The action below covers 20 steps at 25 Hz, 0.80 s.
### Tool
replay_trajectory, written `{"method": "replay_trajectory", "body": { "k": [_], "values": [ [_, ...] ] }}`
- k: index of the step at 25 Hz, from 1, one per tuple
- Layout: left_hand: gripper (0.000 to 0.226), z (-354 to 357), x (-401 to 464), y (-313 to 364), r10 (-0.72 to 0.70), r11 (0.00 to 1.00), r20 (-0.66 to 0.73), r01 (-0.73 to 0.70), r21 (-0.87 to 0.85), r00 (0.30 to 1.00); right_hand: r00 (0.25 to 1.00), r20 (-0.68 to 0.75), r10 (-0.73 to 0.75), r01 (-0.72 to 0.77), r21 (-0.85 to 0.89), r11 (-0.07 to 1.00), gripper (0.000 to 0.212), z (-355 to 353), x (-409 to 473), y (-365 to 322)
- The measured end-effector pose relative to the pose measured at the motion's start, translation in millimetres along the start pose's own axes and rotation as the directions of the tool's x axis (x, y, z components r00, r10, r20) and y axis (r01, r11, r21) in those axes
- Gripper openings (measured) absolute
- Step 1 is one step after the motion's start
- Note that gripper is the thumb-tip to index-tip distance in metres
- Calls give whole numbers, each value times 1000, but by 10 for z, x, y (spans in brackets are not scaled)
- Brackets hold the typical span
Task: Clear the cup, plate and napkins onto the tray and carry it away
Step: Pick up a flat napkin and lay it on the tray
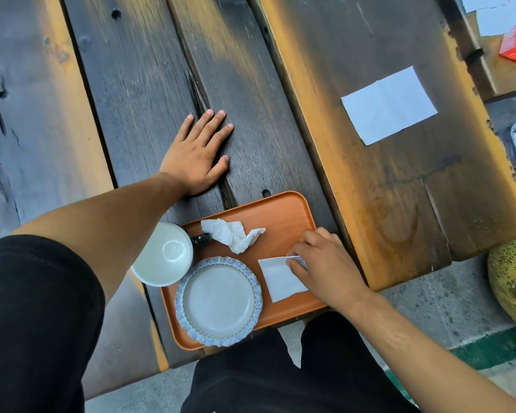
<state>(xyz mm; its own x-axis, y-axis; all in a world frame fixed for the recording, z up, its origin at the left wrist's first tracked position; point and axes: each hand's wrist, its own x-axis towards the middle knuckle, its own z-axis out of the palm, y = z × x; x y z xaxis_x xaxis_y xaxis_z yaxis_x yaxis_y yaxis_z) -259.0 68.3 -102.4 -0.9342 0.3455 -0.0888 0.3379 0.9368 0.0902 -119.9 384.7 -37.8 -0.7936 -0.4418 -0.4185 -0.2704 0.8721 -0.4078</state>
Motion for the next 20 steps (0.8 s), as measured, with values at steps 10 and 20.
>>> {"method": "replay_trajectory", "body": {
  "k": [10,20],
  "values": [
    [68,8,2,-5,2,1000,-1,-2,7,1000,992,-112,60,-61,-5,998,38,82,-2,-19],
    [68,4,-2,-8,4,1000,-15,-4,-10,1000,997,-78,22,-21,12,1000,39,89,-27,4]
  ]
}}
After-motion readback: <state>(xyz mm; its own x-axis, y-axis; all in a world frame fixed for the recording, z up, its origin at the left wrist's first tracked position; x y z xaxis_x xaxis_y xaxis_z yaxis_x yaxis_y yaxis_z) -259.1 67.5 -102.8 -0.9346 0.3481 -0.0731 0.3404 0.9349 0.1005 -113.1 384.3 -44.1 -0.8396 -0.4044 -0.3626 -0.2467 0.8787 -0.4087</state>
